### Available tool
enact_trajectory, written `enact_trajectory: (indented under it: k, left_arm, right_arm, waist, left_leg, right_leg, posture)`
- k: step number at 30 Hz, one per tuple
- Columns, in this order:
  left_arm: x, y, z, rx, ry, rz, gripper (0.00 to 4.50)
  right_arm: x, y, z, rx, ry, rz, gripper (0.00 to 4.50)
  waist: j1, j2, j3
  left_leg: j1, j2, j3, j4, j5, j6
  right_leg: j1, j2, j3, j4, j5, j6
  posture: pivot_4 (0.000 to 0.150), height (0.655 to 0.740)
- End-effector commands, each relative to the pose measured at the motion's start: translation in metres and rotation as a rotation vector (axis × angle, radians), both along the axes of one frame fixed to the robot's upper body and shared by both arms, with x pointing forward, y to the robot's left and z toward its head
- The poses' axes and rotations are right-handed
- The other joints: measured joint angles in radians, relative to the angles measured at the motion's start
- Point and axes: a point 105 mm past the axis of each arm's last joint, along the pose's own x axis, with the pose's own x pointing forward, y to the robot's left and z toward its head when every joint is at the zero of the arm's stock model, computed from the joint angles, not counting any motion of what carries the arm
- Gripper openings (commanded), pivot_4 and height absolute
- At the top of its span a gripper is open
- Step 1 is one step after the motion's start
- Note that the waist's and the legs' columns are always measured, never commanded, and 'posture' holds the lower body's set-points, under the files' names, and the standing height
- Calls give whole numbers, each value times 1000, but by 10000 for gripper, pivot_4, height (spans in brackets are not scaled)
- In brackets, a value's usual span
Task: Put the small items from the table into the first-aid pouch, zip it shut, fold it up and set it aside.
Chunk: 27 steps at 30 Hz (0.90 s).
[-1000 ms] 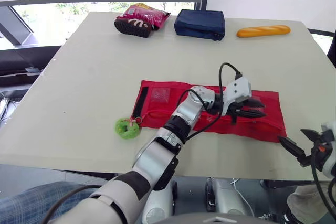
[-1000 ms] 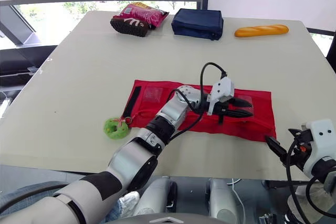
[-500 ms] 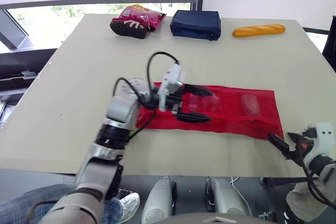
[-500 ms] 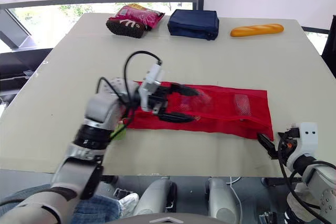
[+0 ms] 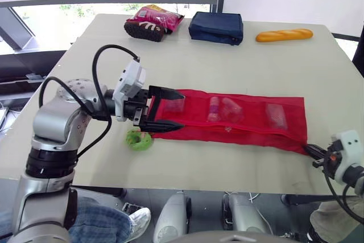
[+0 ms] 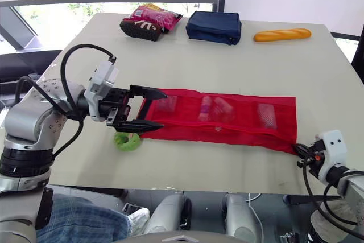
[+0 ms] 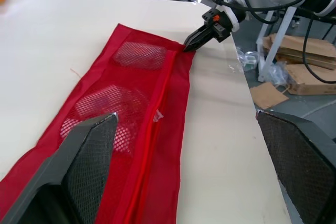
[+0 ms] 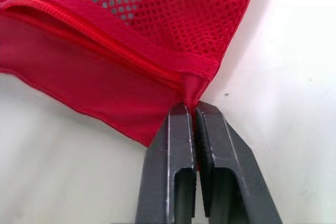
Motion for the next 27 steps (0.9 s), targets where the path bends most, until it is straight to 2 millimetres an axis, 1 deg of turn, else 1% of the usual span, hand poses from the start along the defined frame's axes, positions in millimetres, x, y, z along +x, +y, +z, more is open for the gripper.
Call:
enact_trajectory:
  k: [1, 5, 7, 10, 14, 19, 20, 22, 23, 24, 25, 27]
  left_arm:
    - [-12, -5, 12, -29, -42, -43, 45000]
    - [-19, -12, 18, -50, -46, -69, 45000]
    - [-21, -14, 21, -61, -47, -78, 45000]
    - [-23, -16, 23, -72, -51, -82, 45000]
    - [-23, -19, 24, -81, -51, -83, 45000]
    - [-21, -20, 20, -84, -49, -74, 45000]
    - [-19, -19, 18, -85, -46, -61, 45000]
    - [-16, -15, 15, -82, -44, -36, 45000]
    - [-13, -12, 12, -84, -38, -13, 45000]
    - [-11, -10, 9, -87, -35, 7, 45000]
    - [-8, -7, 7, -98, -29, 27, 45000]
    - [-2, -5, 1, -109, -23, 66, 45000]
  right_arm:
    - [-21, -71, -11, -142, 100, -218, 689]
    - [-30, -108, -6, -227, 135, -299, 689]
    - [-34, -122, -4, -263, 157, -339, 689]
    - [-39, -137, 0, -298, 191, -388, 689]
    - [-44, -148, 5, -334, 212, -429, 689]
    - [-38, -143, 13, -347, 170, -391, 689]
    - [-36, -139, 17, -332, 147, -365, 6517]
    - [-34, -129, 25, -301, 112, -301, 9029]
    - [-36, -122, 32, -285, 91, -254, 12922]
    - [-38, -116, 40, -301, 52, -205, 18825]
    - [-40, -111, 48, -319, 15, -161, 23194]
    - [-44, -98, 63, -337, -57, -82, 33829]
  waist:
    - [7, -1, 0]
    - [21, -1, -1]
    - [24, -1, -1]
    - [23, -1, 0]
    - [22, -1, 0]
    - [18, -1, 0]
    - [18, -1, 0]
    - [18, 1, 0]
    - [17, 2, 0]
    - [16, 3, 1]
    - [16, 5, 1]
    - [13, 7, 1]
  left_leg:
    - [0, -1, -1, 0, 0, 0]
    - [0, -4, -1, 0, -2, 3]
    - [0, -7, -1, 1, -2, 3]
    - [0, -8, -1, 1, -2, 3]
    - [0, -8, -1, 1, -2, 3]
    - [0, -8, -1, 1, -2, 3]
    - [0, -8, -1, 1, -2, 3]
    - [0, -8, -1, 1, -2, 3]
    - [0, -8, -1, 1, -2, 3]
    - [1, -8, -1, 0, -2, 3]
    - [0, -7, -2, 0, -2, 3]
    - [1, -6, -2, 0, -2, 3]
  right_leg:
    - [1, 0, 0, -1, 0, 0]
    - [2, 0, 4, -2, -1, 2]
    - [4, 0, 6, -2, -3, 4]
    - [5, 0, 6, -2, -4, 5]
    - [5, 0, 6, -1, -4, 5]
    - [5, 1, 6, -1, -4, 6]
    - [5, 1, 6, -1, -4, 6]
    - [5, 1, 6, -1, -4, 6]
    - [5, 1, 6, -1, -4, 6]
    - [5, 1, 7, -1, -4, 6]
    - [5, 2, 7, -1, -4, 6]
    - [4, 3, 7, -1, -4, 6]
  posture:
    - [1500, 7164]
    - [1500, 7164]
    - [1500, 7164]
    - [1500, 7164]
    - [1500, 7164]
    - [1500, 7164]
    - [1500, 7164]
    - [1500, 7164]
    - [1500, 7164]
    - [1500, 7164]
    - [1500, 7164]
    - [1500, 7164]
